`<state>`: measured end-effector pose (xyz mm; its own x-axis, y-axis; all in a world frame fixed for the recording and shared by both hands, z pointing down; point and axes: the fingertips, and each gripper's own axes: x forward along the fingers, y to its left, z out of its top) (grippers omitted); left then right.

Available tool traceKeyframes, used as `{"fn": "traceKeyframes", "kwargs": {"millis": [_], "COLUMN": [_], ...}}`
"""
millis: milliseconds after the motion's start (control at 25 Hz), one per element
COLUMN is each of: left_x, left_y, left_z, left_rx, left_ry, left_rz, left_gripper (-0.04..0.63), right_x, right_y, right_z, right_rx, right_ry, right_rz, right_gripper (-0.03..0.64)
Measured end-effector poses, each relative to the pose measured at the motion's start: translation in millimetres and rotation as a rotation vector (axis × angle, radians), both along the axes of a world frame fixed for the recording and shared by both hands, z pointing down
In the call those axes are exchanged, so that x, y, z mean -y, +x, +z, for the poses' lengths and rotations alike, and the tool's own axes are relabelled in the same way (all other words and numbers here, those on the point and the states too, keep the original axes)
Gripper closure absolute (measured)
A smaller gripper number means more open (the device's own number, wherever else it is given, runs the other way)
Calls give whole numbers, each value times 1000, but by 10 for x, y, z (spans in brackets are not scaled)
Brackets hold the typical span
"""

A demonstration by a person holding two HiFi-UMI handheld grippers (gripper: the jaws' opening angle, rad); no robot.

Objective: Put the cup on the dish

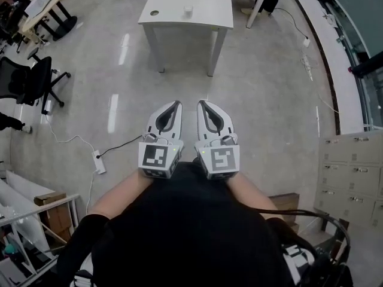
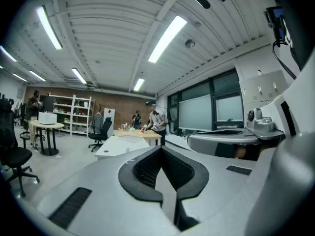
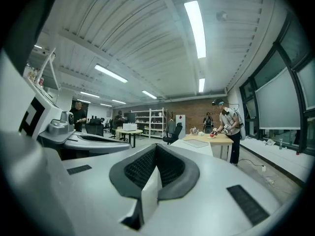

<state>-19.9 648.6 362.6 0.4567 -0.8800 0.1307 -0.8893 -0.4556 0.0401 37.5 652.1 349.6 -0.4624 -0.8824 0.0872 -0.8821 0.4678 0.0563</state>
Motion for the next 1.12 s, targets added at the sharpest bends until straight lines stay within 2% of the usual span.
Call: {"fn": "traceKeyframes", "kwargs": {"millis": [360, 600, 960, 1120], "left_x": [-139, -95, 209, 488], "left_y": [302, 299, 340, 311], "left_z": [4, 71, 148, 177], "left_rx": [18, 28, -13, 0], "left_ry": [4, -24, -43, -47], "left_rz": [-46, -69, -16, -2], "left_gripper": [588, 588, 588, 588], "right_x": [-84, -44, 234, 508], "right_y": [348, 381, 479, 450], "right_z": [31, 81, 153, 185], "right_rx": [49, 57, 39, 34], "right_ry": [-22, -28, -45, -62], "right_rz": [-33, -33, 32, 53], "right_gripper": [604, 604, 604, 604]}}
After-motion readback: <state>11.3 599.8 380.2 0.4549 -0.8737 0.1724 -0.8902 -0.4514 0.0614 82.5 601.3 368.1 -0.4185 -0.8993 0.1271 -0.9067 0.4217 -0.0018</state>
